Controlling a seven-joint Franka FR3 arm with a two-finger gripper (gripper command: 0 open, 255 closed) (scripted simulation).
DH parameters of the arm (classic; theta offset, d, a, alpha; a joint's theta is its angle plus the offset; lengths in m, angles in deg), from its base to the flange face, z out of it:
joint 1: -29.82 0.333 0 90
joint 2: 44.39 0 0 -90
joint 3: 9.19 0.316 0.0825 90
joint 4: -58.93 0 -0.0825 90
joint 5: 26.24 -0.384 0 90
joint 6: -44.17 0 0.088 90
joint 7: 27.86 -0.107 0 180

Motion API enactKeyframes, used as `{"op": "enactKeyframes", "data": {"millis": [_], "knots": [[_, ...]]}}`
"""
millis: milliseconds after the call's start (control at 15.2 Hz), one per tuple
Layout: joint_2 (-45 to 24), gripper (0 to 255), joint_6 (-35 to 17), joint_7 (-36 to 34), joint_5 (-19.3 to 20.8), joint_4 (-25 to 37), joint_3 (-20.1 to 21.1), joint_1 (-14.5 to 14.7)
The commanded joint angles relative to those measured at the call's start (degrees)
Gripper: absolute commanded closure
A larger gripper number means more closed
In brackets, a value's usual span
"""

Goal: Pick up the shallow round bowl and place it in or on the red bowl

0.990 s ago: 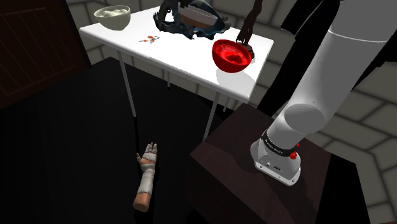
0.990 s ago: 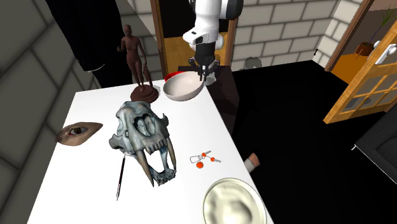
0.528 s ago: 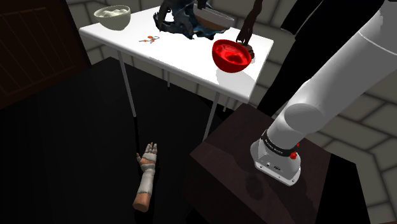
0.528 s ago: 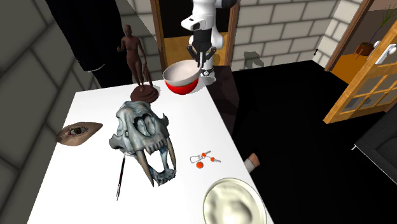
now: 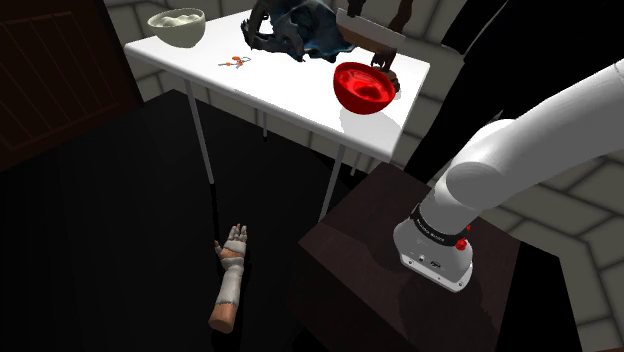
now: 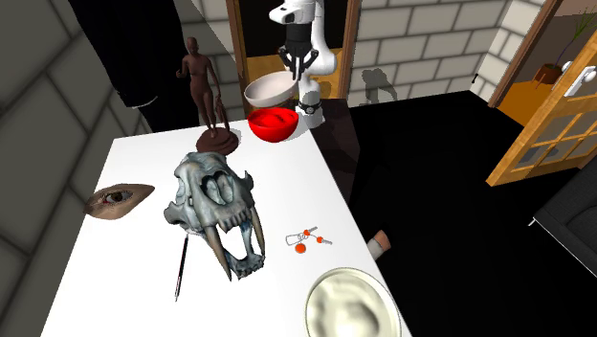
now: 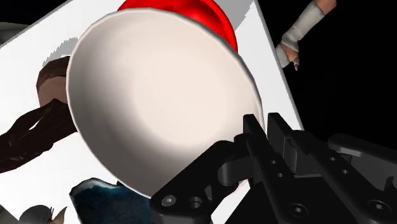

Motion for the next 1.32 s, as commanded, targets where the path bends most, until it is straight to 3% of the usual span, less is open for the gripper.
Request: {"op": "enactKeyframes", "data": {"millis": [0,1254], "knots": [[1.9,255,-0.7,0.1,0.1,-2.6,-0.1,-0.1],[3.1,255,-15.2,-0.5,0.6,-18.3,-0.5,-0.3]]}}
